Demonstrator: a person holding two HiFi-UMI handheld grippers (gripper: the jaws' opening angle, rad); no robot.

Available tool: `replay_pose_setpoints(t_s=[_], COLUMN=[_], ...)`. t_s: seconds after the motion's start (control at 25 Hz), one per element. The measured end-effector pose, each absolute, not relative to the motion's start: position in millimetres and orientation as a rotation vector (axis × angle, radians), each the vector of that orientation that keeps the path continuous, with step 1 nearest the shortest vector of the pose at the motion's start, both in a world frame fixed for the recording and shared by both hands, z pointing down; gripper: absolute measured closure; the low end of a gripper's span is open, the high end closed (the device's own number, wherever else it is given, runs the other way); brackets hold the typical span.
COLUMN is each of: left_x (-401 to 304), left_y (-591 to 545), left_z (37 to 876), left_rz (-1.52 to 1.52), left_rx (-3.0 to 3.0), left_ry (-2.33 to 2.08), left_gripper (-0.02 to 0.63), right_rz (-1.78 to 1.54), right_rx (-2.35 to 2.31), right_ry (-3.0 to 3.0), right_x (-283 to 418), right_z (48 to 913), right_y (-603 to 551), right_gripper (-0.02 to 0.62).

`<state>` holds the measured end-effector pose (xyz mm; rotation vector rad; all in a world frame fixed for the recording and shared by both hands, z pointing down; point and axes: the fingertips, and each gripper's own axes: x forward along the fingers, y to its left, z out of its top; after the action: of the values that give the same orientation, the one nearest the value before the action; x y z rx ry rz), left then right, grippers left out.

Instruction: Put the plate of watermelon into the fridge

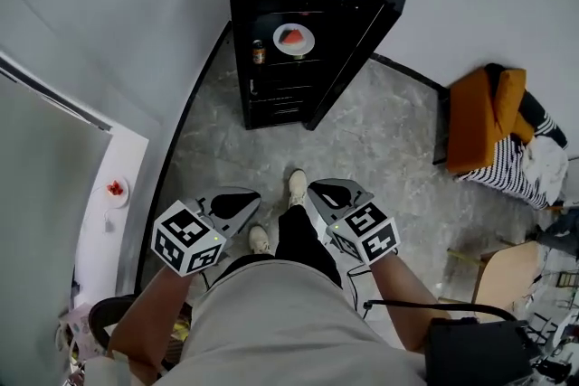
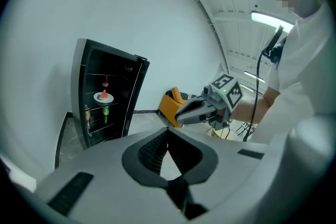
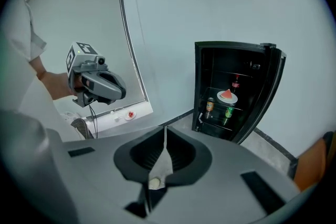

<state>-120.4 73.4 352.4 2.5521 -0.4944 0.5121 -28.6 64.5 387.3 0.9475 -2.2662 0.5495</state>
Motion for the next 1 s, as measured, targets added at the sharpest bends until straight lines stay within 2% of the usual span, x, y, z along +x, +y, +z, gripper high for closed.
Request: replay_pose_setpoints(t_s=[1.0], left_x=[-138.5], left_y=[140.2], left_z=[325.1], left_rz=[0.491], left_rx=[2.571], left_ry=[-0.484], left_gripper=[0.594], right_rz=[0.460], right_rx=[0.860], right_ry=[-2.311], right_x=[-56.8], right_z=[351.5], right_y=[128.8], right_gripper=[0.580])
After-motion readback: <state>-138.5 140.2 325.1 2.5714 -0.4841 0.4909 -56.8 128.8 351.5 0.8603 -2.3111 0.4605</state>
